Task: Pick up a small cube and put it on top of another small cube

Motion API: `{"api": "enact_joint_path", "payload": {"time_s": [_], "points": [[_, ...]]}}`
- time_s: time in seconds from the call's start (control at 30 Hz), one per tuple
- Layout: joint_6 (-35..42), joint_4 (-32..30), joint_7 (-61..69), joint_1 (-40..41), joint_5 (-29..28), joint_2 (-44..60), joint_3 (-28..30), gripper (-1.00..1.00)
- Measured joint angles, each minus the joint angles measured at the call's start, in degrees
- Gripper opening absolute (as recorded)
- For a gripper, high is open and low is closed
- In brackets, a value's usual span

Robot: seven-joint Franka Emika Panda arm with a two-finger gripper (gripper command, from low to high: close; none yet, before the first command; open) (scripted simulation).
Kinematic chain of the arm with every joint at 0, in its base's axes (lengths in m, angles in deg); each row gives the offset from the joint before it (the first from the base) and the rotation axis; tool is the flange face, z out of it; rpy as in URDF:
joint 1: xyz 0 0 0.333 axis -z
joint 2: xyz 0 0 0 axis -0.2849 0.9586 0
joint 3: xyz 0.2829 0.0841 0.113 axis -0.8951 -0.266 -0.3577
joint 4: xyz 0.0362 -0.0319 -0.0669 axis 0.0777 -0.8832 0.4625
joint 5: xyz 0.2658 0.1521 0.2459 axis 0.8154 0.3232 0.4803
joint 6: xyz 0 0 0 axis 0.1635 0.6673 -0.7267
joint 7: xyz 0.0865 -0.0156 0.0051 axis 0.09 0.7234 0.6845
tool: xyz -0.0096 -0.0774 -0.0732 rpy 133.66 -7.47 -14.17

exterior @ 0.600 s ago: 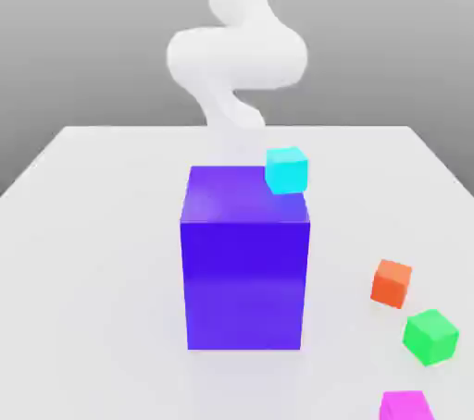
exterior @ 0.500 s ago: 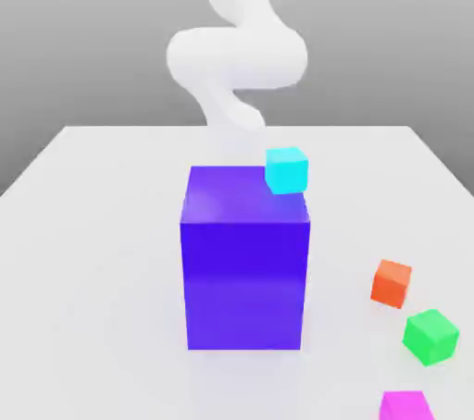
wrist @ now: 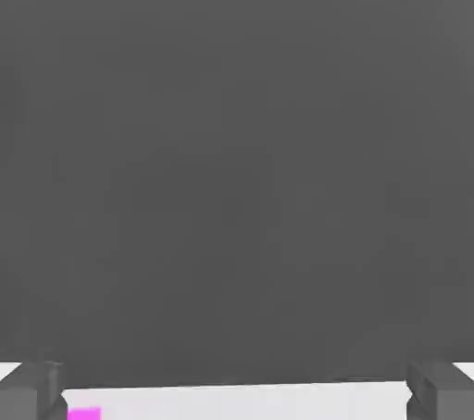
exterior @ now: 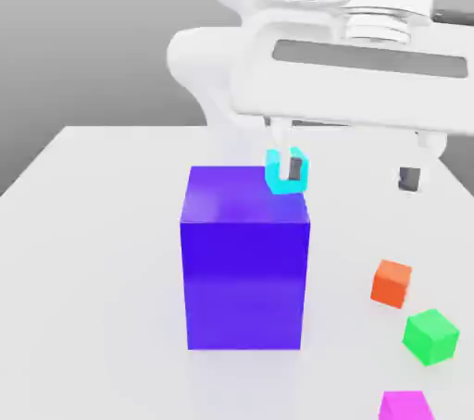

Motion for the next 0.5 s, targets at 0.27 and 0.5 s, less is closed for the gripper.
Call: {"api": "enact_joint_path", "payload": {"time_s": [0.27,0.5], "points": [[-4.3,1.1,-5.8,-3.8,-2.1,16.0,-0.7,0.0],[-10.0,2.4,-8.7,-7.0,-1.9,29.5,-0.9,0.0]]}}
